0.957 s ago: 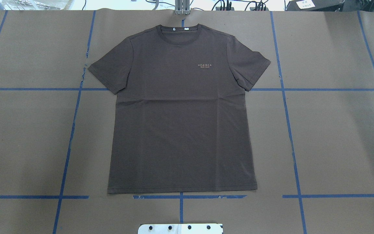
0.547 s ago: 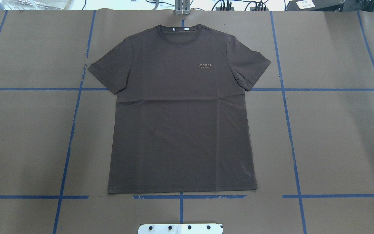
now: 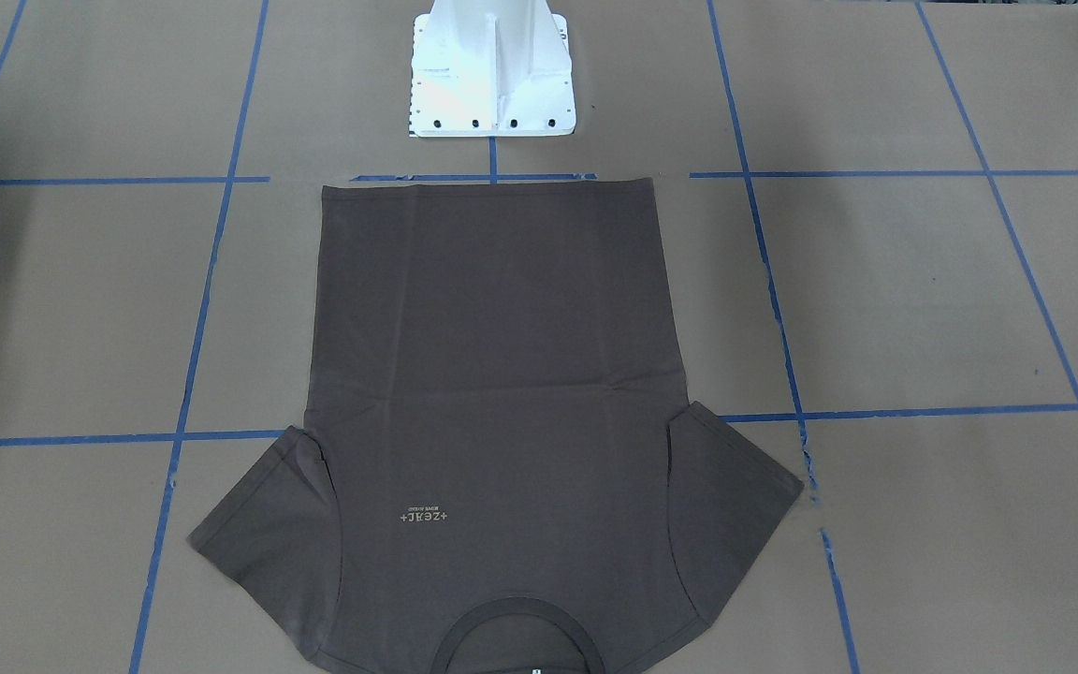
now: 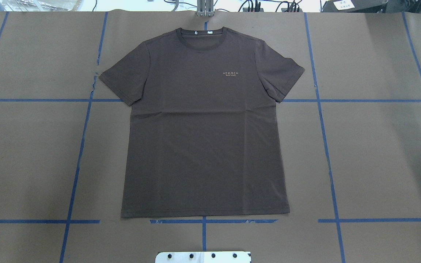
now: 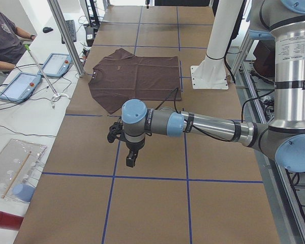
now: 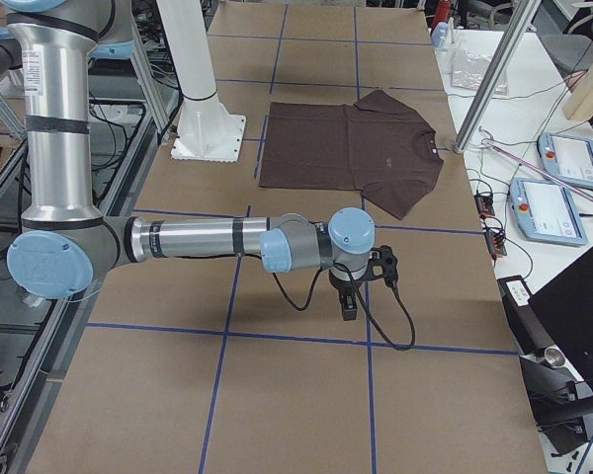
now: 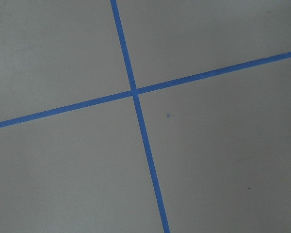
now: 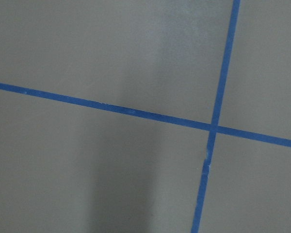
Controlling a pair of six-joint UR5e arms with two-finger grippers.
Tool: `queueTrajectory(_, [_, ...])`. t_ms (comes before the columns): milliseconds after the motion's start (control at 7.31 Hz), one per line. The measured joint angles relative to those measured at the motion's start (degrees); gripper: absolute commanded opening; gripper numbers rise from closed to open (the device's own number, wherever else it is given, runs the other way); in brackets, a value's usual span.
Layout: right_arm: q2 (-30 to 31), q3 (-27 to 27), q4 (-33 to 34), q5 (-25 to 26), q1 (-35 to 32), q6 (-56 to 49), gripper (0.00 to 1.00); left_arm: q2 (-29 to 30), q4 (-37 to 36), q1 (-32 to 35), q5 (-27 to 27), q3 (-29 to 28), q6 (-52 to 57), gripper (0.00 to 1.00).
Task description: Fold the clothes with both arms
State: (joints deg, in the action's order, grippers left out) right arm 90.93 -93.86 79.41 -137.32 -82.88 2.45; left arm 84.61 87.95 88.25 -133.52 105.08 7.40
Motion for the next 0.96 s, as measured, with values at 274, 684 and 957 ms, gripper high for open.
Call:
queueTrajectory(274, [-6.49, 2.97, -1.34, 0.29, 6.84, 0.74, 1.00, 0.25, 0.81, 0.00, -0.03, 0.35, 0.08, 1.00])
queueTrajectory(684, [-23.98, 14.69, -1.85, 0.94, 15.24, 8.48, 1.00, 0.44, 2.16, -0.01, -0.02, 1.05, -0.36, 1.00])
queueTrajectory(957, [-30.26, 21.90, -10.27, 4.96, 19.57, 20.97, 1.00, 0.46, 2.24, -0.01, -0.01, 1.32, -0.38, 1.00])
